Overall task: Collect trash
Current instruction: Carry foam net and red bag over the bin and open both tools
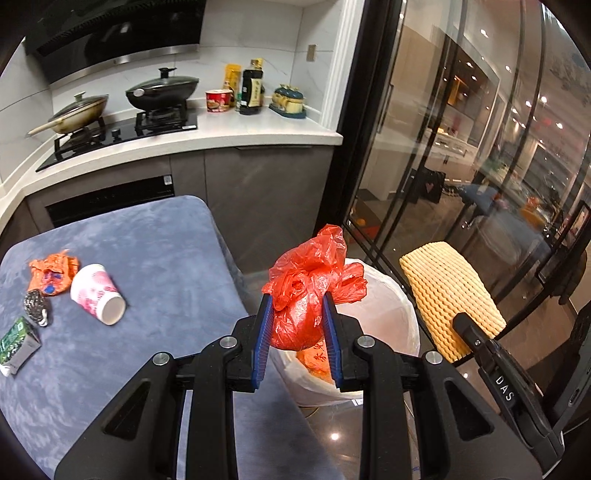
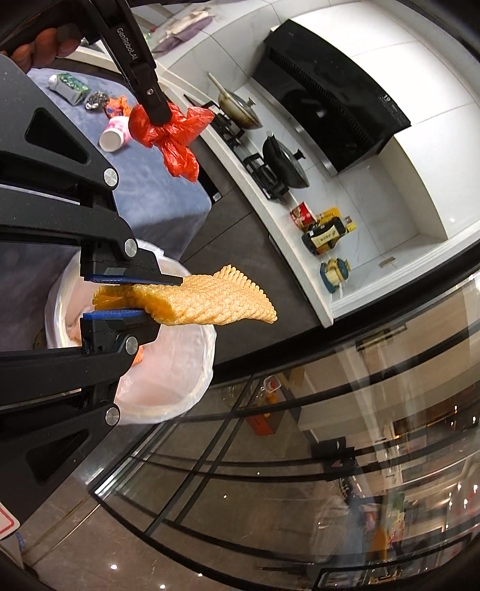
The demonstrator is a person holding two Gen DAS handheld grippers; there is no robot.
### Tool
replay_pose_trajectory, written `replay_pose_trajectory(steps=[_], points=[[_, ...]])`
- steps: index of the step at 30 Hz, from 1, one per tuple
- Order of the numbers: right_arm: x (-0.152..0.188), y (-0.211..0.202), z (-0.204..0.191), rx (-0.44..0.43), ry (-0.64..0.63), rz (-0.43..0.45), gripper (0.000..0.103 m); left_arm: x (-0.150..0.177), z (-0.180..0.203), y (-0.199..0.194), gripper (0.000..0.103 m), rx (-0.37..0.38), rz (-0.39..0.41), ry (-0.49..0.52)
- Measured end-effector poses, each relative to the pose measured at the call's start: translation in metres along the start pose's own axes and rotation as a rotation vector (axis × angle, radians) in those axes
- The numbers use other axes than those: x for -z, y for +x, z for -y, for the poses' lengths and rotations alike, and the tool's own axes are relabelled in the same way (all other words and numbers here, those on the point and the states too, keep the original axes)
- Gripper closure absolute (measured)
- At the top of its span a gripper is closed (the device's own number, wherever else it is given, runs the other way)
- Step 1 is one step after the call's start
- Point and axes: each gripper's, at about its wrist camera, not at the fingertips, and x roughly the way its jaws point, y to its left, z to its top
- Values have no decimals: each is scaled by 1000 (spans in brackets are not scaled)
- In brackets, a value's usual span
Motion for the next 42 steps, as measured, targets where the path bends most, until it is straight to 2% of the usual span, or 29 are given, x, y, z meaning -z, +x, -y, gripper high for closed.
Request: replay_pose_trajectory(steps=[13,18,21,35,42], points=[[2,19,24,20,32,-53,93,5,28,41,78,1,-79,30],[3,27,30,24,44,-71,93,6,37,53,78,0,-95,43],[3,30,32,29,51,-75,88,6,42,59,77,-1,-99,49],[2,42,39,35,68,-87,88,4,53,77,75,4,-123,50],[4,46,41,40,72,-91,88,2,53,85,67,3,-137,45]])
